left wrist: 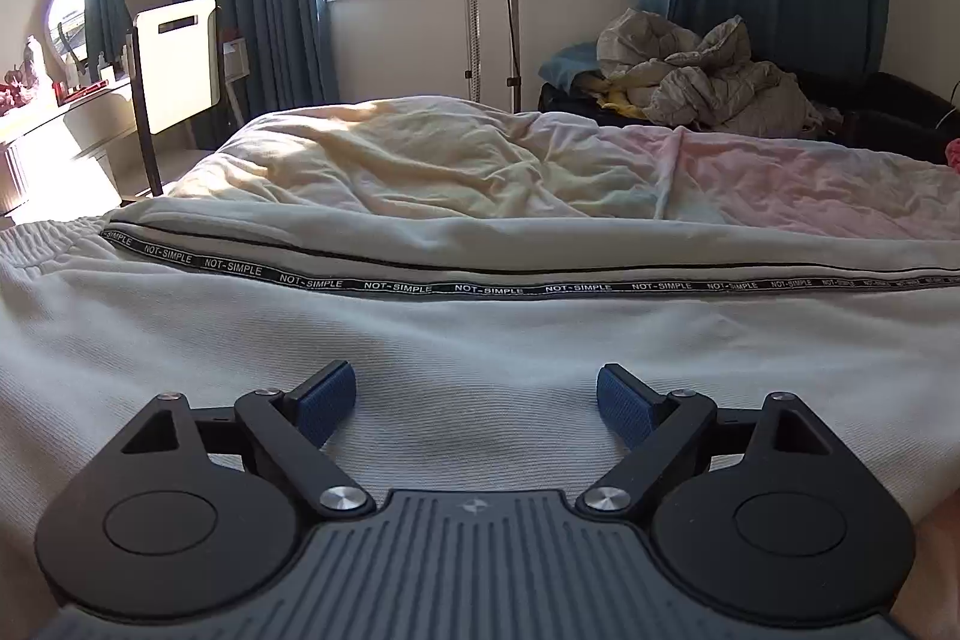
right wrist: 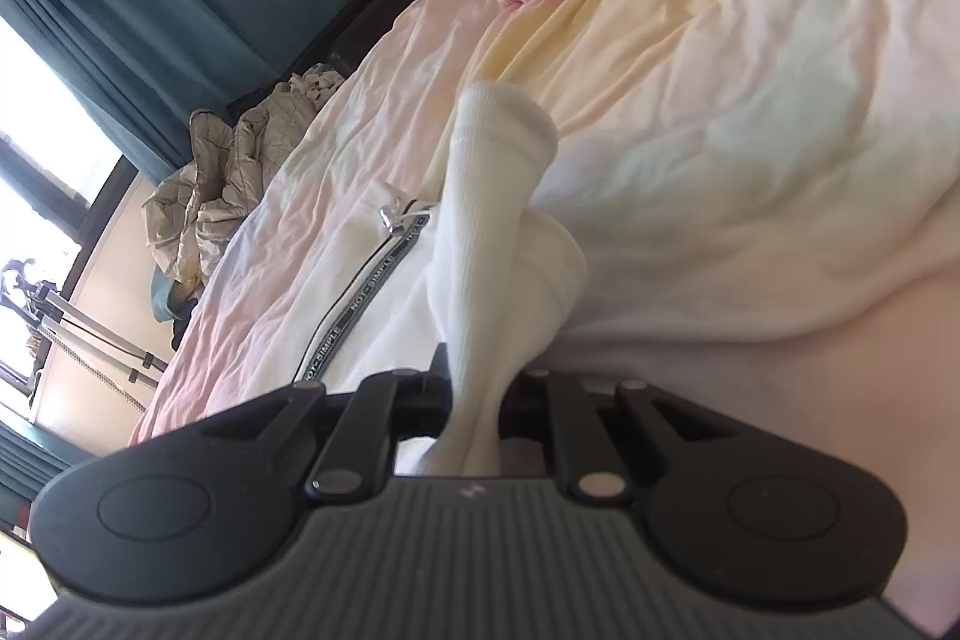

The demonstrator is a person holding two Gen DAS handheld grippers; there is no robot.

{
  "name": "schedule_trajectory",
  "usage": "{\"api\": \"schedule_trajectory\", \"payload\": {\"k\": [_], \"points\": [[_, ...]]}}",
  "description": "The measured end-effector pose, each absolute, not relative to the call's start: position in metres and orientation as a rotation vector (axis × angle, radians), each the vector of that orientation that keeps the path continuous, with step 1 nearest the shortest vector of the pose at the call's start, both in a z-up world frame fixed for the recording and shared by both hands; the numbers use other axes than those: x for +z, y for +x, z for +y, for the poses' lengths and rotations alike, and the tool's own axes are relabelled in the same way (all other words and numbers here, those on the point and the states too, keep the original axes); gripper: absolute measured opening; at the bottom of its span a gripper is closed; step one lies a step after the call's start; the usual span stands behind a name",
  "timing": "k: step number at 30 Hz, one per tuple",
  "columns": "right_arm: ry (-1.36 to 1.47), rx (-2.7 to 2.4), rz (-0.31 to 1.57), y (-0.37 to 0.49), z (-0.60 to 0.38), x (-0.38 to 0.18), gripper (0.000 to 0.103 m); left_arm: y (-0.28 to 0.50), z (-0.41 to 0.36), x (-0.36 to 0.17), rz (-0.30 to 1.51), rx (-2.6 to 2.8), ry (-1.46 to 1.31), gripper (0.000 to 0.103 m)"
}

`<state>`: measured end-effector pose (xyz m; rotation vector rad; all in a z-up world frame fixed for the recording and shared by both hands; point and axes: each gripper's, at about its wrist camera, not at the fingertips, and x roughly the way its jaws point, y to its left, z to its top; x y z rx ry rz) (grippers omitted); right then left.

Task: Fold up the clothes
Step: 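Lay the folded waistband flat on the bed and open the left tool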

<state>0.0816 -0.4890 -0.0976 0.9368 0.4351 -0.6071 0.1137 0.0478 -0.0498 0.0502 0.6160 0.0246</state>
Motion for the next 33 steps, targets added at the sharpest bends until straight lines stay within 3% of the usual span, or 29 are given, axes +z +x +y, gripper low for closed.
{"api": "schedule_trajectory", "payload": {"k": [20,25,33], "points": [[0.843,-0.650,0.428,0.088,-0.480,-0.091,0.012,0.114,0.038,-0.058,0.628,0.079,0.105,0.093],[0.782,-0.650,0.422,0.090,-0.474,-0.088,0.012,0.098,0.044,-0.029,0.496,0.130,0.066,0.095],[0.726,-0.657,0.421,0.092,-0.470,-0.086,0.012,0.118,0.042,-0.046,0.654,0.106,0.067,0.095]]}}
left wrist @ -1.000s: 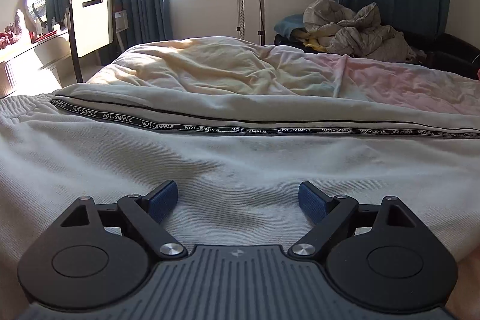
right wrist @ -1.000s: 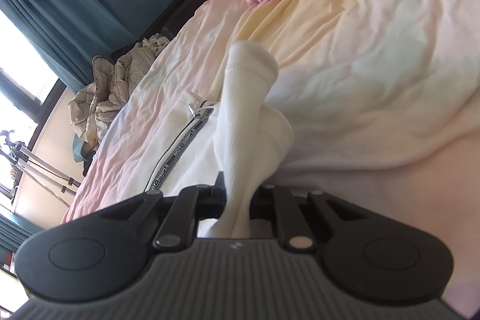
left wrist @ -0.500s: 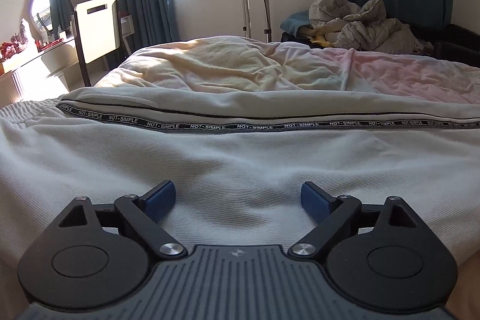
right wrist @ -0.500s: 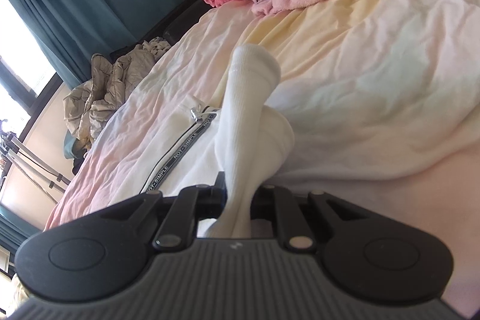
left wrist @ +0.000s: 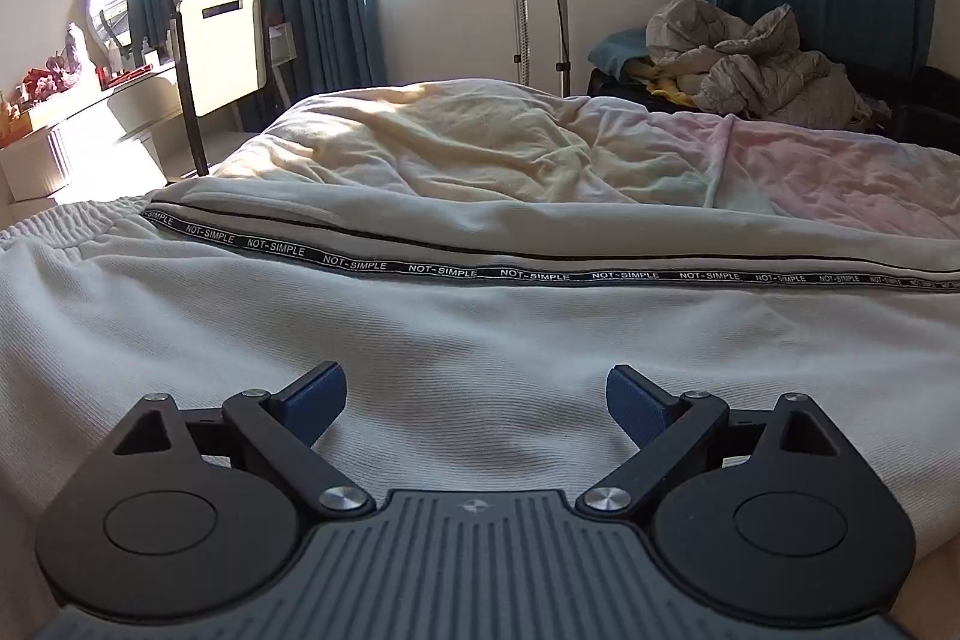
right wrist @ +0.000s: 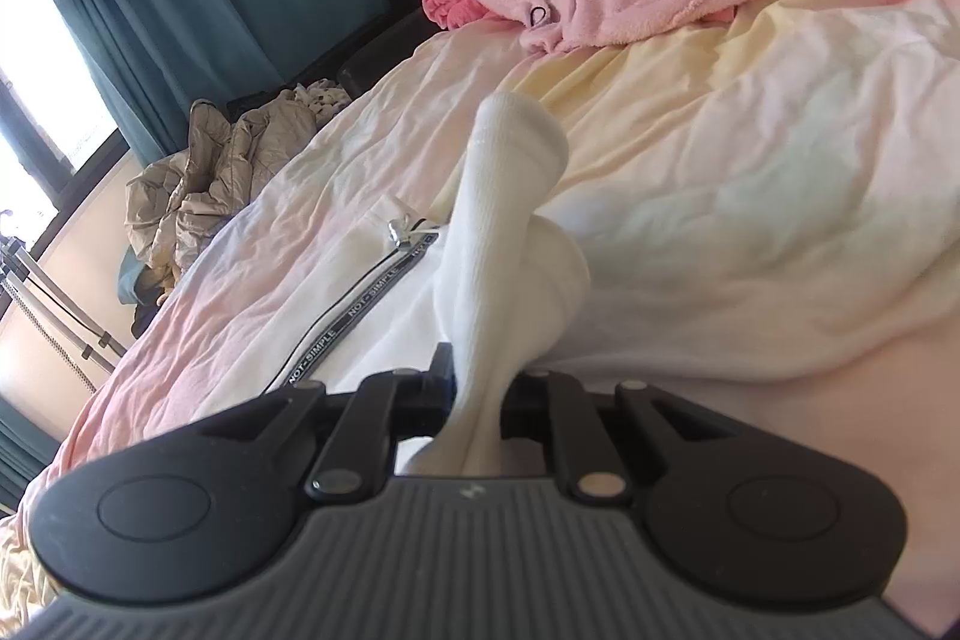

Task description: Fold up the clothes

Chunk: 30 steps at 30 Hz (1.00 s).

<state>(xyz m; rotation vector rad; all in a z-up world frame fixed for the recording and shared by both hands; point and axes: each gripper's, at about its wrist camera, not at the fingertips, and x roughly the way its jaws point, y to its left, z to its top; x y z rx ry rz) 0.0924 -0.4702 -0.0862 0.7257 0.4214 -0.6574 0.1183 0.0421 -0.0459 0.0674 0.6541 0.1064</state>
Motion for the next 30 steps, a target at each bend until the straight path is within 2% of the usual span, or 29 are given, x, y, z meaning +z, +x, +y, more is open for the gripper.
{"api": "schedule_trajectory", "payload": {"k": [8,12,21,26,30], "points": [[0.567,-0.644,0.376,0.101,-0.452,-0.064,0.011,0.118,0.049,-0.056,0.664,0.065,0.042,0.096],[0.432,-0.638,0.337,0.109,-0.429,-0.035,0.010,0.118,0.053,-0.053,0.665,0.042,0.051,0.096],[0.106,-0.463,0.126,0.131,-0.290,0.044,0.009,0.114,0.077,-0.039,0.670,0.026,-0.053,0.096],[-0.076,-0.253,0.075,0.128,-0.190,0.041,0.009,0.108,0.091,-0.028,0.658,0.051,-0.092,0.096],[-0.252,-0.020,0.154,0.109,-0.112,-0.013,0.009,0.101,0.107,-0.016,0.619,0.076,-0.163,0.096]]}}
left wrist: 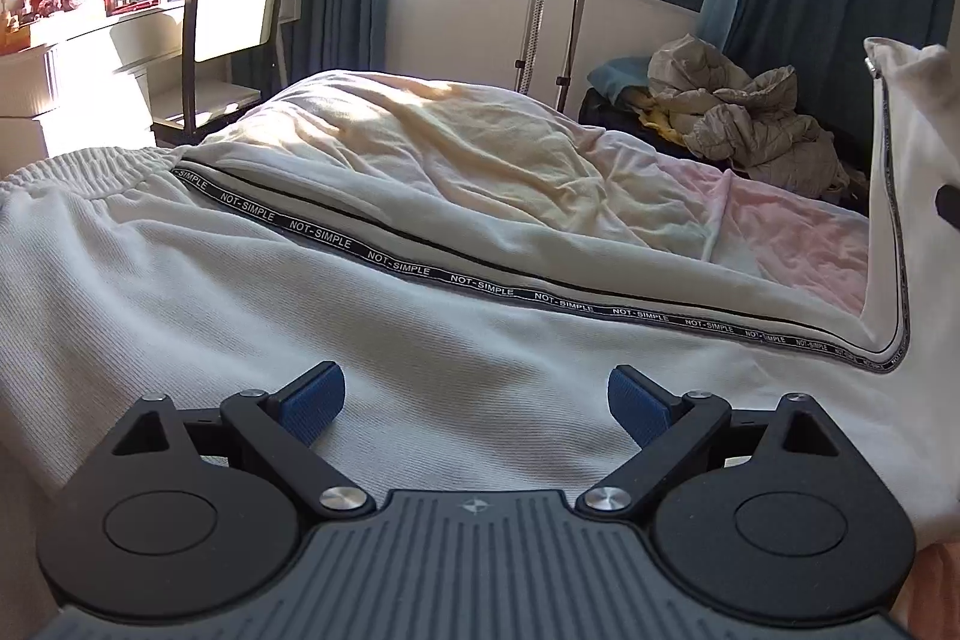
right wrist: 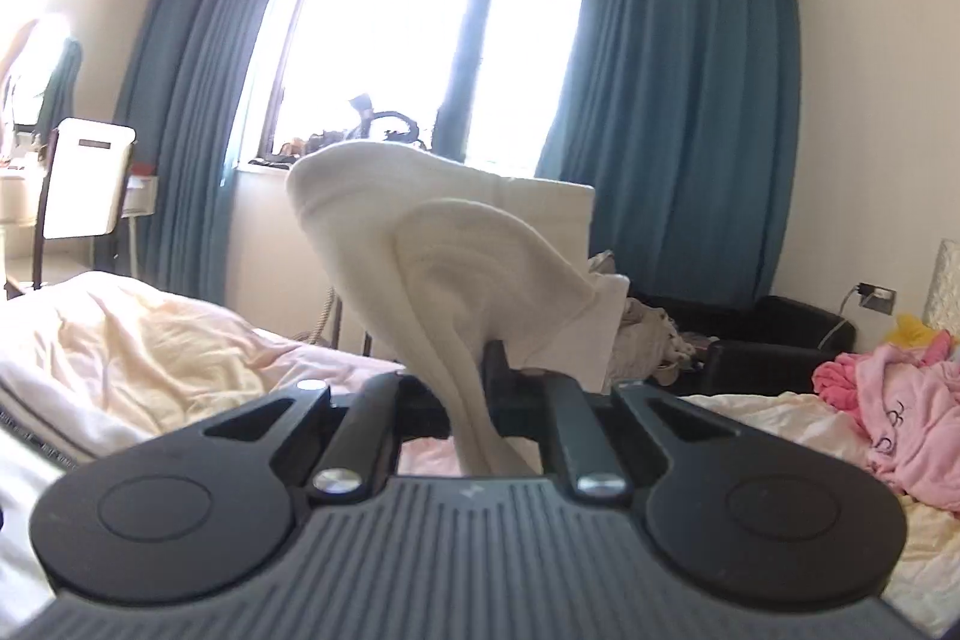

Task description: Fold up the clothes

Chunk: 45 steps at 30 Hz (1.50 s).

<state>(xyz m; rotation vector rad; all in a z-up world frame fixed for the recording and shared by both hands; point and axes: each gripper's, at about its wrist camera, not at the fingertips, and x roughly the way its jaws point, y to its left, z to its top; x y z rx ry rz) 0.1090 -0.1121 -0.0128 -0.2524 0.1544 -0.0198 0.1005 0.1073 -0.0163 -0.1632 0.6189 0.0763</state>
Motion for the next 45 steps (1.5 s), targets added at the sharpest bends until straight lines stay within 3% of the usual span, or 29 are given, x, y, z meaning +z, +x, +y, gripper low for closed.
{"api": "schedule_trajectory", "payload": {"k": [5,12,18,22,27,32,45], "points": [[-0.492,0.187,0.313,0.081,-0.055,-0.092,0.010,0.097,0.122,-0.014,0.590,0.079,-0.238,0.096],[-0.372,0.203,0.241,0.074,-0.074,-0.053,0.009,0.091,0.127,-0.009,0.513,0.052,-0.315,0.096],[-0.432,0.304,0.286,0.049,-0.075,-0.084,0.009,0.085,0.123,-0.009,0.466,-0.001,-0.356,0.096],[-0.321,0.291,0.275,0.040,-0.081,-0.070,0.010,0.084,0.102,-0.014,0.441,-0.070,-0.284,0.096],[-0.237,0.362,0.389,0.049,-0.088,-0.074,0.020,0.084,0.083,-0.025,0.449,-0.127,-0.223,0.096],[-0.041,0.455,0.445,0.045,-0.107,-0.062,0.048,0.080,0.083,-0.025,0.440,-0.110,-0.221,0.096],[0.285,0.273,0.425,0.038,-0.177,-0.025,0.047,0.066,0.066,-0.022,0.424,-0.095,-0.128,0.096]]}}
